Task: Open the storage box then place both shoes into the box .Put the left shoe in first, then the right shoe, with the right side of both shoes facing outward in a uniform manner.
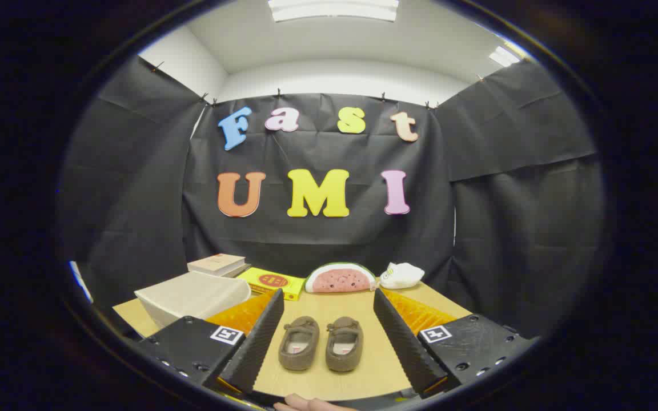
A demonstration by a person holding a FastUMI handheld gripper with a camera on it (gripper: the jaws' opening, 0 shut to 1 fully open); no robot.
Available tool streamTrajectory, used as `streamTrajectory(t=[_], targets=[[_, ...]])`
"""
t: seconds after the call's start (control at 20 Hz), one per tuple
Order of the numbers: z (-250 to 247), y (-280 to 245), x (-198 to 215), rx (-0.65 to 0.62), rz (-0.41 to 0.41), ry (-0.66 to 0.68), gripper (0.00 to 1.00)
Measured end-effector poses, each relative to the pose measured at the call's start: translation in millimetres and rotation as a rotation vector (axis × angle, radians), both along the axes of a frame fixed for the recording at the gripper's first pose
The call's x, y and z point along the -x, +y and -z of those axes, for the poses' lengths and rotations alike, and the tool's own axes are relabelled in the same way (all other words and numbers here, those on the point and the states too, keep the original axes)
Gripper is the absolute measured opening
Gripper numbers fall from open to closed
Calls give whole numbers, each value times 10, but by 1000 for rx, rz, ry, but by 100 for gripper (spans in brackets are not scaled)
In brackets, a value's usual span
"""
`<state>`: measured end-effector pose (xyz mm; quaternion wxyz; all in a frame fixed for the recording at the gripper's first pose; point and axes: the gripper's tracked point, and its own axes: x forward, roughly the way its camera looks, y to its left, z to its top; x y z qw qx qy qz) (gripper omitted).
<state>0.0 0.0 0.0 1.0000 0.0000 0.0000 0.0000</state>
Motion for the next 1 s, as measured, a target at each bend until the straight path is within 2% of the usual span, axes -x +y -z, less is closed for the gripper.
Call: streamTrajectory(t=[0.55, 1.0], targets=[[108, -131, -7, -5, 22, 8, 96], [247, 40, -269, -49, -49, 55, 96]])
